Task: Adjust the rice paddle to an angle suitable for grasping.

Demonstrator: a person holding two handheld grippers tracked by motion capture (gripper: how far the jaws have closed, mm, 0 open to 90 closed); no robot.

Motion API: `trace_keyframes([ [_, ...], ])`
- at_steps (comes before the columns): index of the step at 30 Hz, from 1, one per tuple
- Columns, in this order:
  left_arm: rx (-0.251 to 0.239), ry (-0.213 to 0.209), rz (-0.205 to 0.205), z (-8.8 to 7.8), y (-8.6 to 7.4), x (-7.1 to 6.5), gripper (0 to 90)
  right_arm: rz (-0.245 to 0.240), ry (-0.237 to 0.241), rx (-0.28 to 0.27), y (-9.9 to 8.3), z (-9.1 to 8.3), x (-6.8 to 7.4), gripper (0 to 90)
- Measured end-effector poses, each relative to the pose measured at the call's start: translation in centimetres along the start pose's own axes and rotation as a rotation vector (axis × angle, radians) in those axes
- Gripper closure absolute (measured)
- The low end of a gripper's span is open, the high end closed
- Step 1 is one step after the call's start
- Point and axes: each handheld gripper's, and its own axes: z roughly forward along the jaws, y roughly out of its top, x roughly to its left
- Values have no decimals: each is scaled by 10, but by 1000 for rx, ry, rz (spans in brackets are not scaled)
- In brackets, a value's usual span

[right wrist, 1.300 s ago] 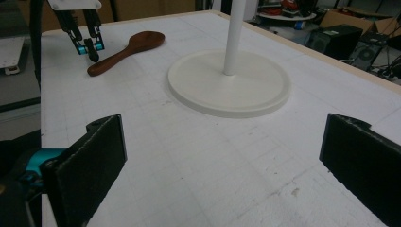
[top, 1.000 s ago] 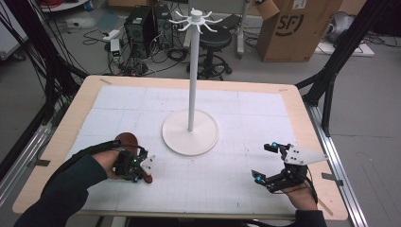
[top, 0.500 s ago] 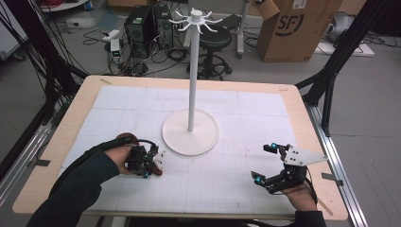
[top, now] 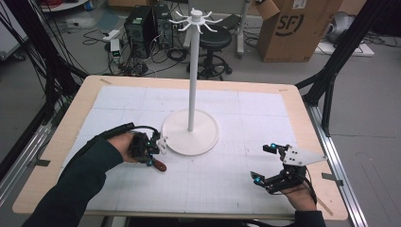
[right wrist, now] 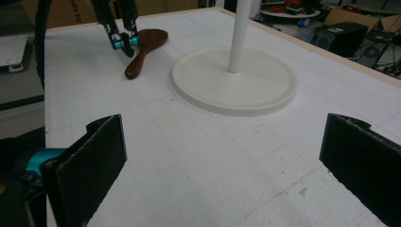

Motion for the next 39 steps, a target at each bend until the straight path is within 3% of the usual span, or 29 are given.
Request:
trace_keyframes([
  [6,41,57,-51,-6,0,25,897,-6,-3,4,0,1,0,5],
  [12,116,69,-106,9,-5,47,897,-3,-3,9,-1,1,0,5],
  [19,203,83,-92,22,-6,65,897,-4,-4,11,-2,1,0,5],
  [24,224,94,-105,27,-8,72,897,-1,-3,16,-3,1,-2,5],
  [27,265,93,-98,32,-12,74,897,-1,-3,16,-4,1,-1,5],
  [30,276,95,-92,34,-13,74,897,-1,-2,15,-4,1,-1,5],
  [39,310,53,-86,32,-18,67,897,-2,-3,18,-4,0,0,5],
])
